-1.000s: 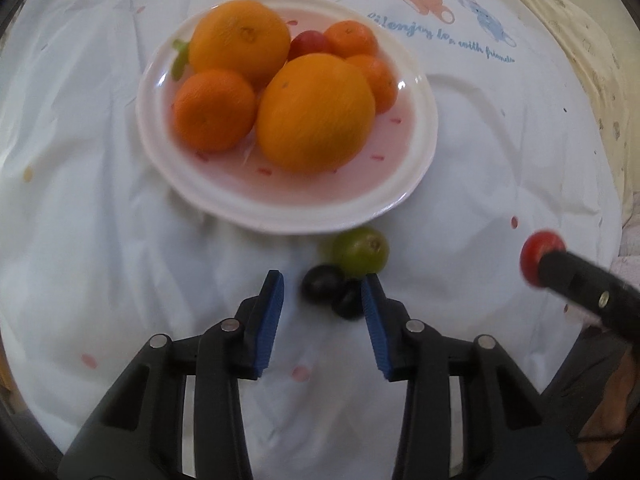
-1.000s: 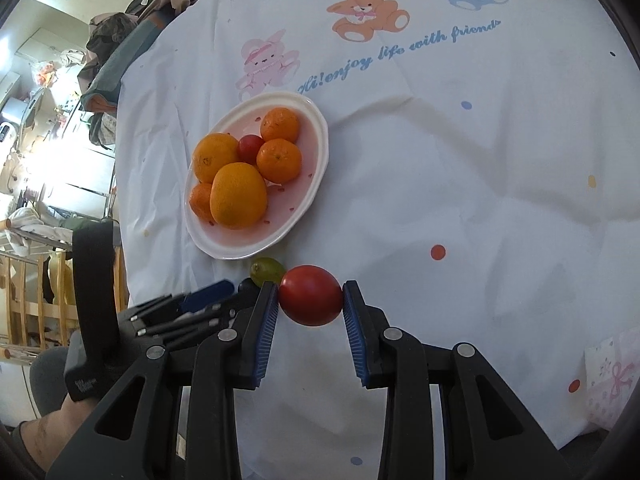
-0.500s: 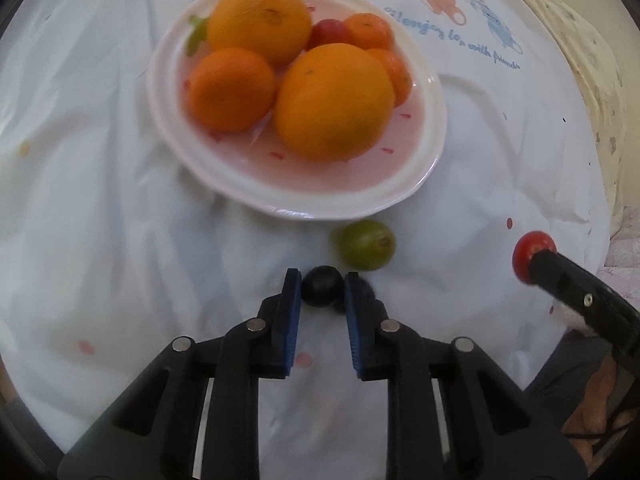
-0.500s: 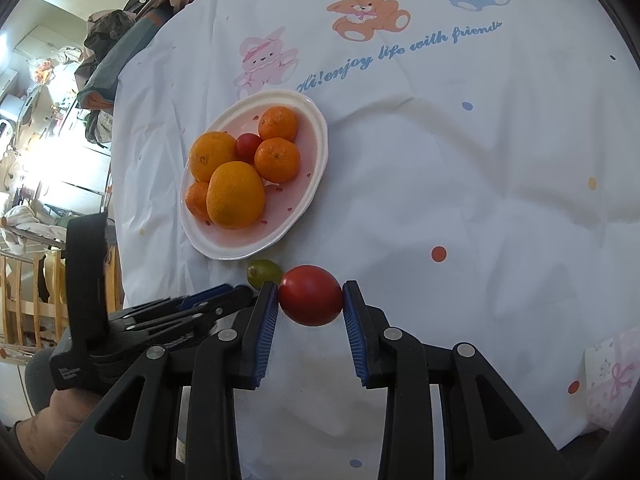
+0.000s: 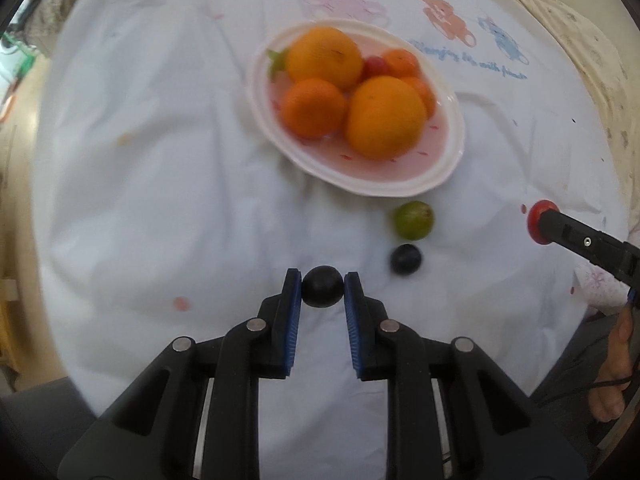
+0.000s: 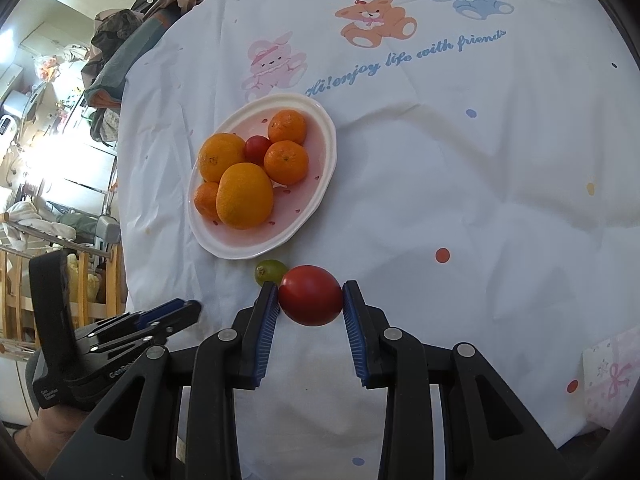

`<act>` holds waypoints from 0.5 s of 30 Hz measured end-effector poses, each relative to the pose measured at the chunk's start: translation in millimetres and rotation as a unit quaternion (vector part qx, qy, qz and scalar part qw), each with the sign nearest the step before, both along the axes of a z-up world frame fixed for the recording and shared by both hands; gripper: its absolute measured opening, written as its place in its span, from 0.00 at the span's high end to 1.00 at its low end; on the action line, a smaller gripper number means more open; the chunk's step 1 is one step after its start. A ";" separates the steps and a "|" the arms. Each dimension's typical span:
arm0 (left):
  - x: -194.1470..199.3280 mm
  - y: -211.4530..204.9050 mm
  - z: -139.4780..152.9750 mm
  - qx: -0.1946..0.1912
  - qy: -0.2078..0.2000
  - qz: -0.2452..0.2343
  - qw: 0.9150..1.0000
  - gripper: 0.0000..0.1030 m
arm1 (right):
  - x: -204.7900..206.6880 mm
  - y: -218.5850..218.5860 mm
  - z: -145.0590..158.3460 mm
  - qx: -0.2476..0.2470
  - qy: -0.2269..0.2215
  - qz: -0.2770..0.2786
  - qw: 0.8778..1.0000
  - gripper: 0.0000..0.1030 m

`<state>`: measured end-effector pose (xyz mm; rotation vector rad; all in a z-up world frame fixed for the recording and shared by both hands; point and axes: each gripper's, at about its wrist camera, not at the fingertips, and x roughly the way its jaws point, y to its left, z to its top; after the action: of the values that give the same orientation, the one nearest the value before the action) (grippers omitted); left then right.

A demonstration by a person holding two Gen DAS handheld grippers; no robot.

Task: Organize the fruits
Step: 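Carry the olive and tomato over the plate with both grippers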

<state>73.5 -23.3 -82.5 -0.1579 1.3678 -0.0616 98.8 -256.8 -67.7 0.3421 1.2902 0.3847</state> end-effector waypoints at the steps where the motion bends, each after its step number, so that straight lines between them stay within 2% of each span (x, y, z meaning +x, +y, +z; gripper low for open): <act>1: -1.6 3.8 4.1 0.005 -0.007 0.004 1.000 0.83 | -0.1 -0.1 0.4 0.001 0.000 -0.001 1.000 0.66; 8: 0.2 19.3 44.7 0.027 -0.074 0.005 0.997 0.83 | -0.9 -2.2 13.2 -0.010 -0.031 -0.007 0.999 0.66; 15: 27.9 24.2 75.7 0.045 -0.120 0.000 0.992 0.83 | 14.6 -6.0 29.6 0.001 -0.067 -0.011 0.998 0.66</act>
<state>101.4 0.9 -6.8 -0.0709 1.1276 -0.0184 113.5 -262.8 -38.1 0.3271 1.1551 0.3828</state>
